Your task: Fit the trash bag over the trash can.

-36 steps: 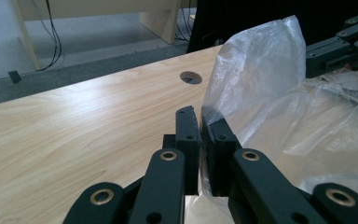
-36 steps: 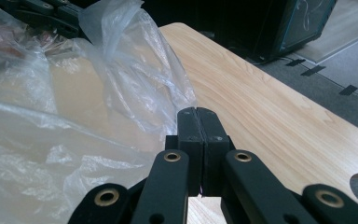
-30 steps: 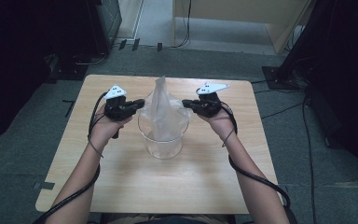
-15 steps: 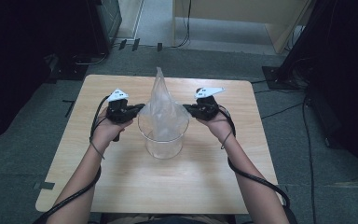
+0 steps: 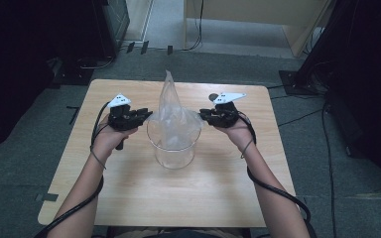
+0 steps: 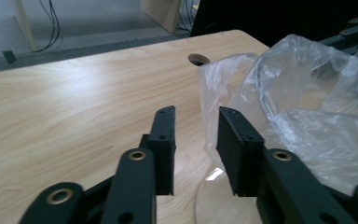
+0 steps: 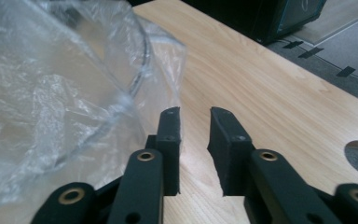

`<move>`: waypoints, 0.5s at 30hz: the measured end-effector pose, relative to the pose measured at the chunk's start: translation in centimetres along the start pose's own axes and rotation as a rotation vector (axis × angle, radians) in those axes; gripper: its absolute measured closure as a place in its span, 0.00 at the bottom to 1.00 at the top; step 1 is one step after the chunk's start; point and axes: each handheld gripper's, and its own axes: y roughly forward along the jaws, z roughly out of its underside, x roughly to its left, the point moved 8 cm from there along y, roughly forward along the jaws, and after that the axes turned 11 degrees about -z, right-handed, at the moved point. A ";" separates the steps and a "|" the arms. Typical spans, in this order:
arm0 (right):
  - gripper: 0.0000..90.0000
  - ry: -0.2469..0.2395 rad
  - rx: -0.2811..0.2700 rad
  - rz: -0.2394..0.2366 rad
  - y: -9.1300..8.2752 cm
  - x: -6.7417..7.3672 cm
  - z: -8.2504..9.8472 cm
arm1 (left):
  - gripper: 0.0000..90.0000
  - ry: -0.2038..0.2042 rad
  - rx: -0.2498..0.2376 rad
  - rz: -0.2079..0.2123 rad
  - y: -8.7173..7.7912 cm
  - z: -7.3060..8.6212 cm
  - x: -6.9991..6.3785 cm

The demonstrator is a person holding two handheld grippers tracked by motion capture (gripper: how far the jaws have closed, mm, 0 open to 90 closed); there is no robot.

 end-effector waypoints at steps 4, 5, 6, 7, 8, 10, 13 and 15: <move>0.73 0.016 -0.038 -0.004 -1.1 -0.4 -0.3 | 0.67 -0.004 -0.018 0.008 -0.9 -0.6 0.4; 0.71 0.019 -0.049 -0.004 -1.4 -0.5 -0.5 | 0.66 -0.004 -0.024 0.016 -1.1 -0.7 0.4; 0.69 0.024 -0.061 -0.004 -1.6 -0.5 -0.6 | 0.65 0.000 -0.027 0.020 -1.3 -0.9 0.3; 0.68 0.029 -0.072 -0.005 -1.9 -0.6 -0.8 | 0.64 0.007 -0.029 0.022 -1.5 -1.0 0.4; 0.67 0.032 -0.084 -0.007 -2.1 -0.6 -1.0 | 0.63 0.003 -0.033 0.028 -1.8 -1.2 0.3; 0.64 0.036 -0.102 -0.018 -2.6 -0.4 -1.4 | 0.63 0.001 -0.039 0.041 -2.3 -1.5 0.2; 0.61 0.019 -0.118 -0.041 -3.2 0.0 -2.0 | 0.61 0.000 -0.054 0.062 -3.1 -2.1 0.0; 0.59 0.005 -0.129 -0.055 -3.6 0.5 -2.5 | 0.60 0.020 -0.055 0.069 -3.6 -2.2 -0.2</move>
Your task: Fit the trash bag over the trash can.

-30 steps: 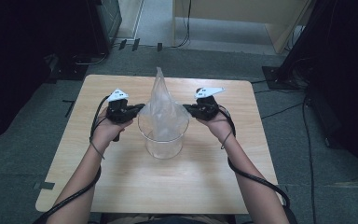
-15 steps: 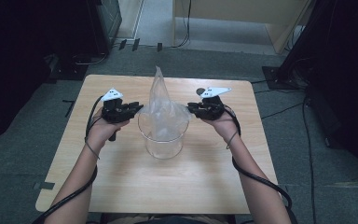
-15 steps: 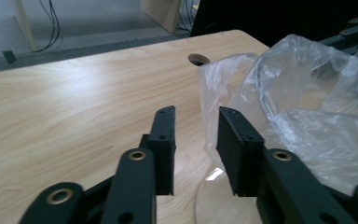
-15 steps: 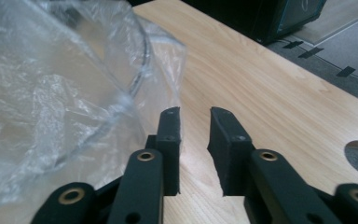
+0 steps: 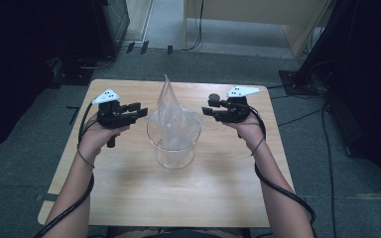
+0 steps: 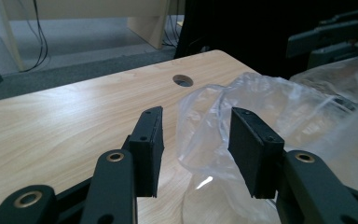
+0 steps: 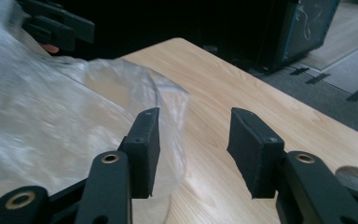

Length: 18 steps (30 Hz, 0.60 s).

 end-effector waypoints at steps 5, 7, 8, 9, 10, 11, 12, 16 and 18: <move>0.51 -0.008 -0.013 -0.050 -0.2 1.0 -0.7 | 0.58 0.003 0.006 0.027 -1.0 -0.2 -0.5; 0.49 -0.009 -0.015 -0.066 0.0 1.3 -0.9 | 0.56 0.013 0.004 0.042 -1.4 -0.4 -0.8; 0.48 -0.013 -0.014 -0.072 0.0 1.5 -0.9 | 0.55 0.014 0.003 0.054 -1.6 -0.4 -0.9; 0.47 -0.013 -0.015 -0.084 0.1 1.7 -1.0 | 0.54 0.018 0.005 0.065 -1.8 -0.5 -1.1; 0.47 -0.013 -0.018 -0.095 0.1 1.9 -1.2 | 0.53 0.024 0.005 0.071 -2.0 -0.5 -1.3; 0.46 -0.013 -0.022 -0.104 0.2 2.1 -1.3 | 0.53 0.025 0.008 0.080 -2.2 -0.6 -1.4; 0.45 -0.013 -0.028 -0.120 0.2 2.3 -1.5 | 0.52 0.025 0.007 0.088 -2.3 -0.7 -1.6; 0.38 -0.026 -0.041 -0.180 0.6 3.4 -2.0 | 0.53 0.030 0.008 0.130 -2.4 -0.8 -2.7; 0.34 -0.050 -0.037 -0.204 1.0 3.9 -2.1 | 0.51 0.045 0.013 0.138 -2.1 -0.7 -3.2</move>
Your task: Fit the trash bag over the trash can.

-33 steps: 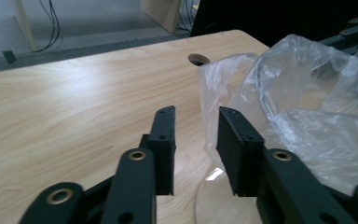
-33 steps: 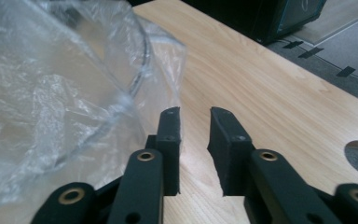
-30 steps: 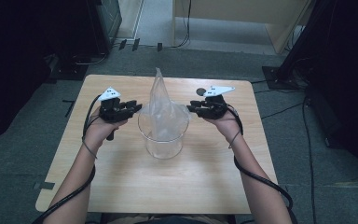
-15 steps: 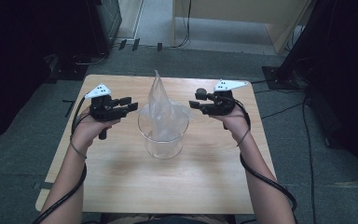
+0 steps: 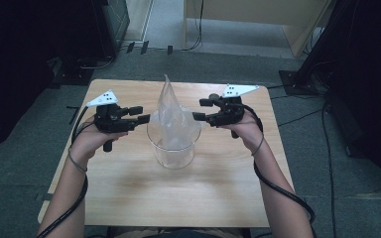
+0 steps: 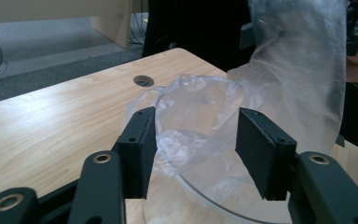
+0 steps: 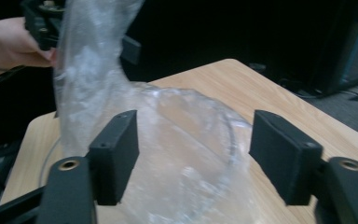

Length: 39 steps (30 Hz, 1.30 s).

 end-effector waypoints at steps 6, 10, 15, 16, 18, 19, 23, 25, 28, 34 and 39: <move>0.29 -0.037 0.027 -0.056 1.5 0.5 0.7 | 0.56 -0.005 0.018 0.006 1.1 0.6 -0.4; 0.27 -0.034 0.041 -0.064 2.2 0.2 1.4 | 0.61 -0.001 0.026 0.003 1.8 0.9 -0.5; 0.31 -0.016 0.065 -0.090 2.7 0.3 1.9 | 0.69 0.009 0.034 -0.001 2.3 1.2 -0.7; 0.33 -0.016 0.078 -0.089 2.7 0.3 2.1 | 0.71 0.008 0.036 -0.002 2.3 1.2 -0.7; 0.41 -0.009 0.098 -0.087 2.7 0.2 2.4 | 0.76 0.009 0.041 -0.007 2.4 1.3 -0.7; 0.43 -0.005 0.105 -0.094 2.8 0.3 2.5 | 0.78 0.010 0.044 -0.011 2.4 1.4 -0.7; 0.60 -0.023 0.154 -0.065 2.8 0.2 3.0 | 0.86 0.008 0.061 -0.045 2.5 1.5 -0.4; 0.74 -0.044 0.195 -0.029 2.8 0.2 3.2 | 0.92 0.002 0.080 -0.061 2.5 1.7 -0.2; 0.92 -0.055 0.226 -0.015 2.9 0.5 3.3 | 0.97 0.003 0.087 -0.067 2.4 1.8 -0.1; 1.00 -0.014 0.239 -0.014 2.6 0.6 3.6 | 1.00 0.000 0.083 -0.078 2.0 1.6 0.0; 1.00 -0.002 0.209 0.008 1.4 0.4 3.1 | 1.00 -0.011 0.076 -0.078 1.5 1.5 0.2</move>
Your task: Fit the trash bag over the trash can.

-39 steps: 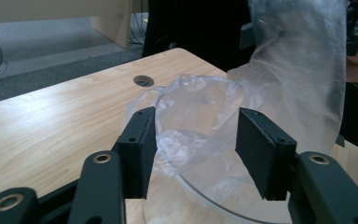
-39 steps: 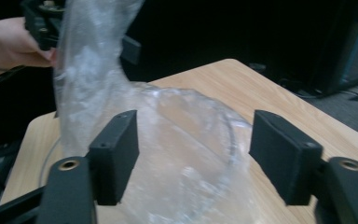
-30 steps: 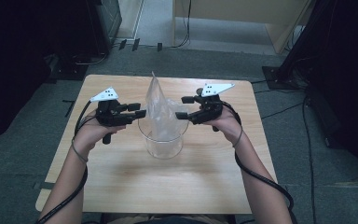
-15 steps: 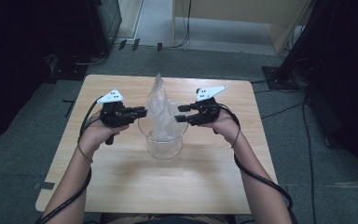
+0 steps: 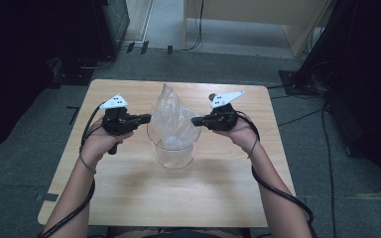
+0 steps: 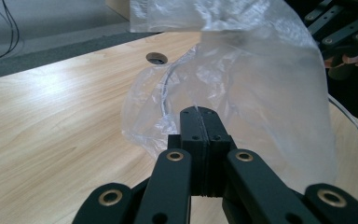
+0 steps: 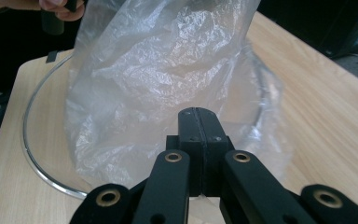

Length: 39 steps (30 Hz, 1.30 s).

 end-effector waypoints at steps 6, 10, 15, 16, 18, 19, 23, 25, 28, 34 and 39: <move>1.00 -0.008 -0.030 0.024 -1.4 0.3 -0.2 | 1.00 -0.011 -0.015 -0.001 -0.9 0.0 0.1; 1.00 0.003 -0.043 0.040 -2.4 0.3 0.0 | 1.00 -0.013 -0.018 -0.004 -1.5 0.2 0.1; 1.00 0.017 -0.041 0.048 -3.1 0.4 0.8 | 1.00 -0.019 -0.014 -0.002 -2.0 0.7 0.3; 1.00 0.018 -0.039 0.054 -3.3 0.4 1.0 | 1.00 -0.023 -0.015 -0.006 -2.1 0.8 0.4; 1.00 0.023 -0.034 0.061 -3.6 0.3 1.3 | 1.00 -0.024 -0.007 -0.010 -2.3 1.1 0.7; 1.00 0.028 -0.032 0.068 -3.8 0.2 1.5 | 1.00 -0.025 0.000 -0.017 -2.4 1.3 0.8; 1.00 0.021 -0.002 0.118 -4.5 -0.2 2.1 | 1.00 -0.030 0.011 -0.037 -2.8 1.9 1.4; 0.99 0.011 -0.020 0.095 -4.6 0.1 1.9 | 1.00 -0.027 -0.001 -0.027 -3.0 1.9 1.3; 0.80 -0.013 -0.053 0.036 -4.5 0.7 1.4 | 0.91 -0.022 -0.033 0.015 -3.2 1.5 0.8; 0.58 -0.023 -0.100 -0.015 -4.5 1.3 0.7 | 0.65 -0.002 -0.073 0.069 -3.9 0.5 -0.2; 0.49 -0.018 -0.156 -0.031 -4.9 1.5 -0.2 | 0.55 -0.011 -0.120 0.111 -5.0 -0.6 -0.5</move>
